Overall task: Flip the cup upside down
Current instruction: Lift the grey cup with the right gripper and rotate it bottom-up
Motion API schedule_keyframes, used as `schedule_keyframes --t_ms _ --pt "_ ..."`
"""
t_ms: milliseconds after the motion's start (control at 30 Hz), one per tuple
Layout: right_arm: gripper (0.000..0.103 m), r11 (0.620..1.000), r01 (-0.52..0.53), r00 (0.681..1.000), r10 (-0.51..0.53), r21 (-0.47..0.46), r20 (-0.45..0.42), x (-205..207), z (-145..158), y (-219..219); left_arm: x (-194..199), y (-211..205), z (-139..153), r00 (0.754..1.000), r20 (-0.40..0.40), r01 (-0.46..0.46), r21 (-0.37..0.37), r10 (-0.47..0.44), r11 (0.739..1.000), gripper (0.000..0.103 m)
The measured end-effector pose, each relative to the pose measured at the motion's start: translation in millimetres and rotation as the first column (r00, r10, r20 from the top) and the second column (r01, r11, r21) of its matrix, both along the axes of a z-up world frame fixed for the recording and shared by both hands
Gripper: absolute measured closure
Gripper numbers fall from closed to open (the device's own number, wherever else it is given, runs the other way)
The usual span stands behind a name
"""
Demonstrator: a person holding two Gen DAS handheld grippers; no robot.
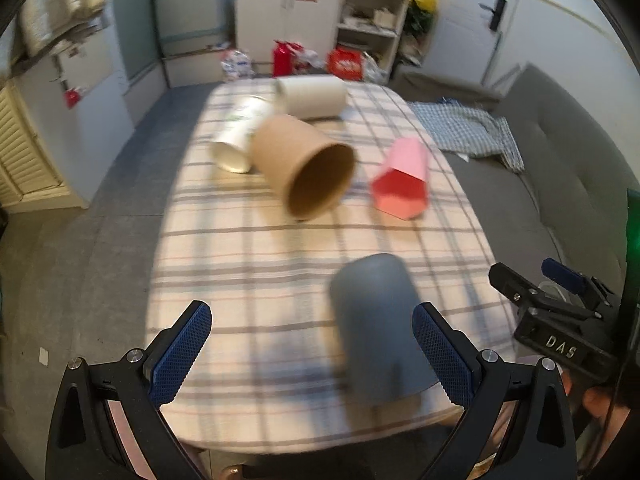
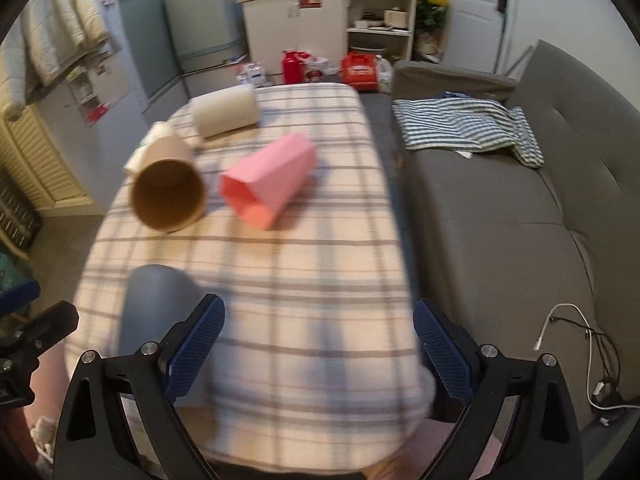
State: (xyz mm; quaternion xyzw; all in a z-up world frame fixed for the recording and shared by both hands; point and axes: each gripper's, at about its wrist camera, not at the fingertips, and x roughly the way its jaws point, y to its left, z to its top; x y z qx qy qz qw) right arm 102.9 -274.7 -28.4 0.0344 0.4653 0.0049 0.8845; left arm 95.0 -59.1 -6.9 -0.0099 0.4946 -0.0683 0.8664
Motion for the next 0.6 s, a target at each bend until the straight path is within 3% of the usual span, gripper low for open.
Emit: schedule_keyframes --t_ms 233,467,533,600 --pt "0.007 0.999 0.023 0.999 -0.023 0.031 -0.031 9.4 -28.2 -25.6 32.2 -37.8 -28.7 0.992 -0.122 0.023 0.054 -0.016 0.998 0.0" --pt "0.007 0.999 0.018 0.999 -0.016 0.048 -0.034 17.7 -44.2 -28.1 47.4 -46.9 -46.2 0.983 -0.181 0.028 0.069 -0.015 0.997 0.002" --pt "0.007 0.998 0.018 0.999 -0.017 0.054 -0.03 19.5 -45.5 -28.8 49.1 -47.2 -49.0 0.98 -0.197 0.032 0.064 -0.019 0.997 0.009" --pt "0.007 0.998 0.018 0.999 -0.016 0.06 -0.03 20.7 -46.1 -28.7 52.1 -46.9 -51.8 0.974 -0.227 0.033 0.03 -0.026 0.999 0.025"
